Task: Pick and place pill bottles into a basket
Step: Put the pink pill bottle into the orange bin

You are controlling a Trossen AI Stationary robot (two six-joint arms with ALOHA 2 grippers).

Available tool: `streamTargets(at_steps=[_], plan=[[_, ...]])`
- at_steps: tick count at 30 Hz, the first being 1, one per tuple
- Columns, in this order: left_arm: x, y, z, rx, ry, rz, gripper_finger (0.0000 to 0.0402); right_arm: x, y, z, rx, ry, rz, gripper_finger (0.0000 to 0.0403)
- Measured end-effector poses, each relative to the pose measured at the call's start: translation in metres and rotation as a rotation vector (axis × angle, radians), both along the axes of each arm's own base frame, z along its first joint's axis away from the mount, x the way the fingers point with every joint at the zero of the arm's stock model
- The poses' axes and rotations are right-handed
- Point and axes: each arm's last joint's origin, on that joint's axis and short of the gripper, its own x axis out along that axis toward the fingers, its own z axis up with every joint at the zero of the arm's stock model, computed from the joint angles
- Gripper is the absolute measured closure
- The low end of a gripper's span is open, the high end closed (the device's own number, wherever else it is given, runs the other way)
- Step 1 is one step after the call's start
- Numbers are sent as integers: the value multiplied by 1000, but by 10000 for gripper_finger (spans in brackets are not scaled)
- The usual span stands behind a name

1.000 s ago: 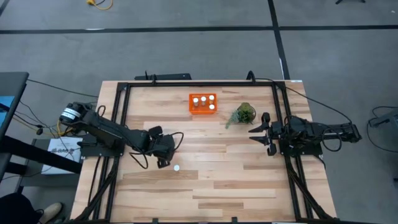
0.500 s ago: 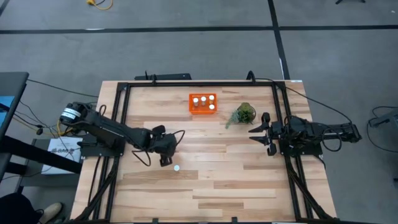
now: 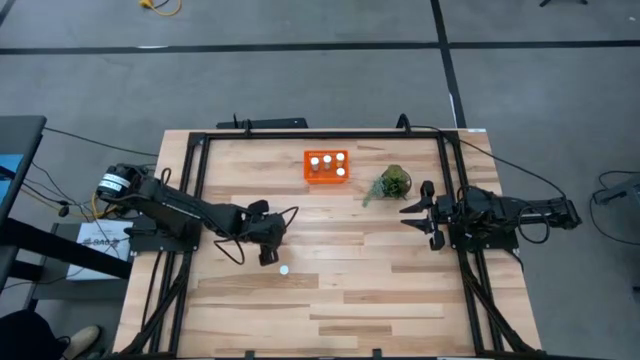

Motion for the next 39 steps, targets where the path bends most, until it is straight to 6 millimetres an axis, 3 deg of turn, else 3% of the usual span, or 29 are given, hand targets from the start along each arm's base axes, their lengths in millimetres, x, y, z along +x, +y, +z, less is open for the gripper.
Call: streamTargets(at_steps=[10,15,20,29,34,39], plan=[[0,1,0,11,-2,11,310,0,0,0,0,0,0,282],[5,12,2,37,-44,70,303,0,0,0,0,0,0,282],[20,27,21,171,-157,149,282,0,0,0,0,0,0,282],[55,82,66,352,-561,127,301,0,0,0,0,0,0,282],[51,125,69,304,-600,142,294,0,0,0,0,0,0,282],[47,144,70,255,-604,127,301,0,0,0,0,0,0,282]])
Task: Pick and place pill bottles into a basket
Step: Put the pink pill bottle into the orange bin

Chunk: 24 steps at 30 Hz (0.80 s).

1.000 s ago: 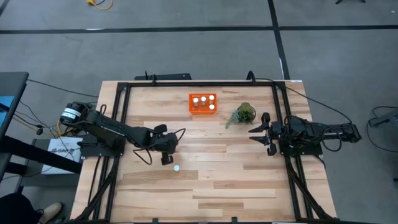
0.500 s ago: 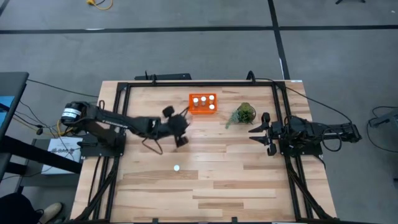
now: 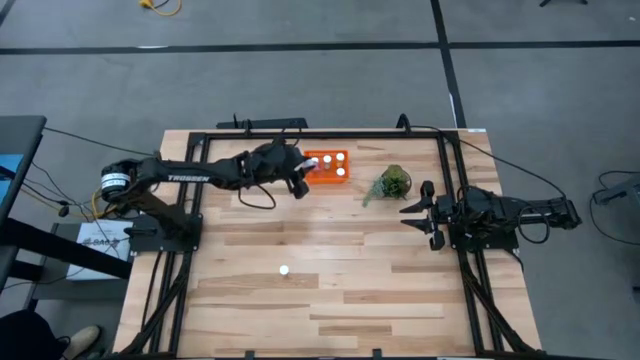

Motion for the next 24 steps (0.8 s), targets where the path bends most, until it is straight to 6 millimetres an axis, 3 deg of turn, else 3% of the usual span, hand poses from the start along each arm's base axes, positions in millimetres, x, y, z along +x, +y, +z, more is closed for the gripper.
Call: streamTargets(at_steps=[5,13,24], plan=[[10,4,8,23,44,-11,297,0,0,0,0,0,0,282],[52,21,-12,-7,268,-29,297,0,0,0,0,0,1,282],[85,46,-23,-118,403,-79,298,0,0,0,0,0,0,282]])
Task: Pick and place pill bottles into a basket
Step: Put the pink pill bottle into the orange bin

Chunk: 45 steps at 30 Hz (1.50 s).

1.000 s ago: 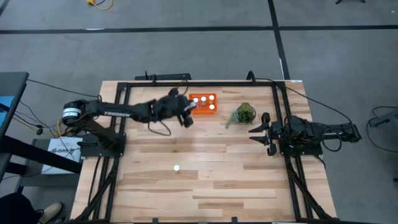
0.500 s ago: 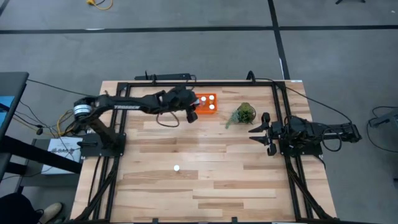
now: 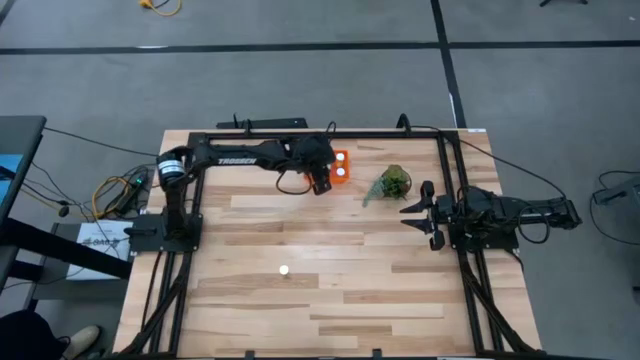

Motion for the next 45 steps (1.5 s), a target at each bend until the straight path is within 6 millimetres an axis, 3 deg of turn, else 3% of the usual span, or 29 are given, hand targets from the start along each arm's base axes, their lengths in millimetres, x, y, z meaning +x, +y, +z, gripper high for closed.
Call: streamTargets(at_steps=[6,15,21,27,45], plan=[[11,4,-19,-33,76,-12,296,0,0,0,0,0,0,282],[9,10,-20,-26,78,-5,294,0,0,0,0,0,0,282],[14,15,-43,-51,122,-7,297,0,0,0,0,0,0,282],[14,16,-43,18,149,7,294,0,0,0,0,0,0,282],[16,15,-35,-29,111,-29,291,0,0,0,0,0,0,282]])
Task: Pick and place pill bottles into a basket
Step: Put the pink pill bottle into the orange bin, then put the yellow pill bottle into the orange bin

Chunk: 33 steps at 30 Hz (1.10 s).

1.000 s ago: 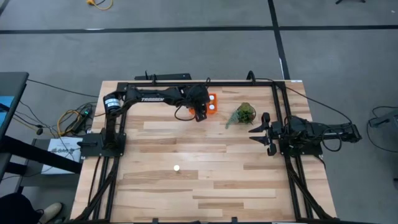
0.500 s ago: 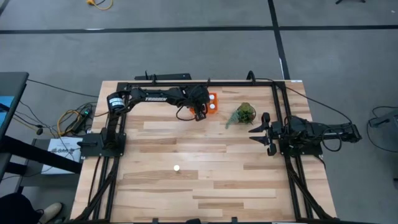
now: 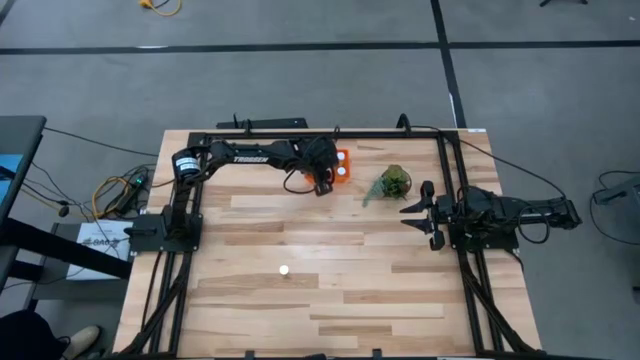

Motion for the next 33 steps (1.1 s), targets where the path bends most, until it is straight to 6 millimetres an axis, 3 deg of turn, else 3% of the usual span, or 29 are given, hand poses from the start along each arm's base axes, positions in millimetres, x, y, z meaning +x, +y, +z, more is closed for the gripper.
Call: streamTargets(at_steps=[7,20,24,28,33], plan=[[1,-1,1,-25,-21,-25,282,0,0,0,0,0,0,282],[0,-1,5,2,-6,-52,186,0,0,0,0,0,0,282],[-1,-11,33,70,17,-61,182,0,0,0,0,0,0,282],[-14,-25,75,109,-29,-77,182,0,0,0,0,0,-1,282],[-42,-65,120,29,-39,-120,182,0,0,0,0,0,-1,282]])
